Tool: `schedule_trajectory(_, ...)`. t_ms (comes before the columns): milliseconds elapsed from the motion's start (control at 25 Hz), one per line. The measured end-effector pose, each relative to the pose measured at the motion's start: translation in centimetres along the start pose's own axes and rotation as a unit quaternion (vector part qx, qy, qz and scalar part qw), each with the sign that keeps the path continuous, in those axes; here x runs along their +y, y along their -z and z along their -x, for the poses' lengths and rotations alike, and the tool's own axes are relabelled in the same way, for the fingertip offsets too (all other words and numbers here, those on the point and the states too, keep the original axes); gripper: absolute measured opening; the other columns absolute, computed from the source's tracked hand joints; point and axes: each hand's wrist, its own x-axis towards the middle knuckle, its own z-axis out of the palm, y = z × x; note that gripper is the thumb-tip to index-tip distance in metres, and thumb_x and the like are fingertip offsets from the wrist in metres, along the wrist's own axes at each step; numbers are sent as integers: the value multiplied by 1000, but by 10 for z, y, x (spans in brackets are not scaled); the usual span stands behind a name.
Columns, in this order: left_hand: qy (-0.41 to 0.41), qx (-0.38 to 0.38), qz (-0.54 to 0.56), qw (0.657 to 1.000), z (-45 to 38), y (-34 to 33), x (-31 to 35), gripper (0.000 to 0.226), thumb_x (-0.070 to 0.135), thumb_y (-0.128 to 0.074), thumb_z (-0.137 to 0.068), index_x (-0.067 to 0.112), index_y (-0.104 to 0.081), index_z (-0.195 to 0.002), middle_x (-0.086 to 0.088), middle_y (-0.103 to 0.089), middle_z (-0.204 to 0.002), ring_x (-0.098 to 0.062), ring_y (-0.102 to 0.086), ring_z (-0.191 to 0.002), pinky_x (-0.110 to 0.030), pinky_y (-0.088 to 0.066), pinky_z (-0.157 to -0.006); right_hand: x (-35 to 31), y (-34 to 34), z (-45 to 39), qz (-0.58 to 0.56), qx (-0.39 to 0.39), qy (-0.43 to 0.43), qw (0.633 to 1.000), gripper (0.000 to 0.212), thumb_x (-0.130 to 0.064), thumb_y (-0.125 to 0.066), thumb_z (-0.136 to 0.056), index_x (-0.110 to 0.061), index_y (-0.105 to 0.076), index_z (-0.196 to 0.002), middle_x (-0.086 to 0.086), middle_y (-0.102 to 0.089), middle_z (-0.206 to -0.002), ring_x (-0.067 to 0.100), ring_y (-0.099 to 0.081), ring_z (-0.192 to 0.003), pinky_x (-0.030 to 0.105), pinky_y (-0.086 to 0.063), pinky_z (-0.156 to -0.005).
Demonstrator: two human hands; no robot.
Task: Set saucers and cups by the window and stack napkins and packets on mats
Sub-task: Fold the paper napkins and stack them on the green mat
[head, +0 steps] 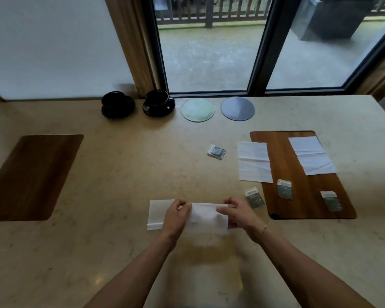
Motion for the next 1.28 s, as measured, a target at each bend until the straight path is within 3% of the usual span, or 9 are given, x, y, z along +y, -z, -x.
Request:
schedule_trajectory(200, 10, 52, -6, 999, -16, 48, -6, 15, 31, -54, -95, 18, -61, -98, 2, -63, -99, -14, -58, -88, -30, -46, -73, -10, -48, -13, -19, -42, -39, 998, 35, -16, -75, -81, -14, -58, -112, 13, -65, -107, 20, -63, -71, 29, -56, -64)
schedule_trajectory(320, 22, 46, 10, 999, -23, 72, -14, 18, 33, -60, -92, 18, -62, -101, 2, -65, -102, -15, -60, -91, -32, -49, -77, -15, -72, -25, -38, -22, -28, 999, 31, -10, -74, -82, -12, -59, -109, 12, -65, -105, 22, -62, -73, 32, -56, -64)
schedule_trajectory(440, 59, 7, 35, 998, -27, 94, -23, 16, 27, -66, -89, 18, -63, -101, -5, -67, -103, -21, -65, -88, -36, -54, -67, -18, -93, -35, -21, 9, -22, 1000, 31, -8, -70, -84, -14, -56, -111, 12, -64, -108, 26, -66, -85, 36, -60, -66)
schedule_trajectory(600, 42, -15, -24, 999, -32, 118, -33, 14, 19, -65, -89, 13, -65, -101, -6, -70, -97, -17, -64, -77, -23, -50, -54, -15, -115, -49, 41, 47, -15, 998, 36, -12, -69, -84, -17, -54, -116, 7, -63, -107, 25, -65, -92, 40, -60, -72)
schedule_trajectory(800, 11, 9, -127, 992, -46, 125, -38, 11, 26, -65, -88, 18, -68, -94, 2, -70, -92, -15, -65, -84, -36, -57, -75, -11, -132, -58, 165, 77, 0, 983, 36, -22, -70, -84, -24, -54, -115, 2, -64, -98, 20, -65, -84, 42, -60, -72)
schedule_trajectory(1120, -21, 21, -218, 975, -52, 129, -41, 12, 27, -64, -88, 18, -67, -94, 4, -68, -90, -12, -62, -82, -25, -49, -69, -9, -139, -65, 266, 101, 24, 958, 40, -33, -69, -84, -31, -53, -121, -4, -64, -96, 15, -63, -83, 39, -60, -74)
schedule_trajectory(1280, -28, 20, -232, 972, -56, 126, -42, 11, 28, -64, -87, 19, -66, -94, 4, -67, -90, -14, -62, -83, -31, -52, -76, -9, -136, -67, 284, 105, 29, 953, 39, -33, -68, -86, -31, -53, -121, -6, -63, -92, 11, -62, -78, 34, -59, -70)
